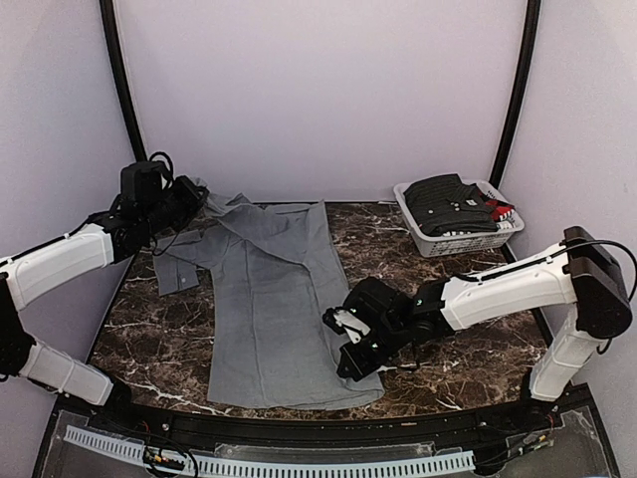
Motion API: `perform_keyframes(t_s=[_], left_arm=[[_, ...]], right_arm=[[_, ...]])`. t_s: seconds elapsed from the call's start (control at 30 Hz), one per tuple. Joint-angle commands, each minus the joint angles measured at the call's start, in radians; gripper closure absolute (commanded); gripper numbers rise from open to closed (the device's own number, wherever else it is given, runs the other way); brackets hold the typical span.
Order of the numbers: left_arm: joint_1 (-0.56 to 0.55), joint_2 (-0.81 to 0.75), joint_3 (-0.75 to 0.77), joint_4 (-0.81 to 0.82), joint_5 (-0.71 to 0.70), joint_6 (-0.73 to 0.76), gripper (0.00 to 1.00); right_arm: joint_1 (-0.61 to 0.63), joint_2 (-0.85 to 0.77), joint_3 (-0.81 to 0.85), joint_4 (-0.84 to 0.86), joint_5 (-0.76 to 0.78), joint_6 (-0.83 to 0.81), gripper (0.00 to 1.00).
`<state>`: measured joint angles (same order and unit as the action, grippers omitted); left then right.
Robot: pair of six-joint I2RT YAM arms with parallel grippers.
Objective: Fold and stack the long sleeve shirts
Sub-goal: Fold the flattened shirt at the center of the board.
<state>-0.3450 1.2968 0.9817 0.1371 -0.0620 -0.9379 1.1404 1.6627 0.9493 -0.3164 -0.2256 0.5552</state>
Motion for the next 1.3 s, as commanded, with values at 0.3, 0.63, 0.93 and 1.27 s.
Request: perform_keyframes(t_s=[0.3, 0.63, 0.93, 1.27], left_arm=[[-0.03, -0.103, -0.077, -0.009, -0.007, 0.061, 1.0], [-0.141, -0.254, -0.257, 0.04, -0.133, 0.034, 1.0], [-0.201, -0.36, -0.356, 0.014, -0.242, -0.032, 1.0], [-0.223, -0.412, -0.408, 0.006, -0.248, -0.054, 1.0]], right_arm=[[0.007, 0.013, -0.019, 0.048, -0.045, -0.019, 1.0], [0.008, 0.02, -0.027, 0.054, -0.05, -0.022, 1.0], [0.008, 0.017, -0.033, 0.056, -0.051, -0.026, 1.0], [0.008, 0.022, -0.031, 0.06, -0.055, -0.029, 1.0]])
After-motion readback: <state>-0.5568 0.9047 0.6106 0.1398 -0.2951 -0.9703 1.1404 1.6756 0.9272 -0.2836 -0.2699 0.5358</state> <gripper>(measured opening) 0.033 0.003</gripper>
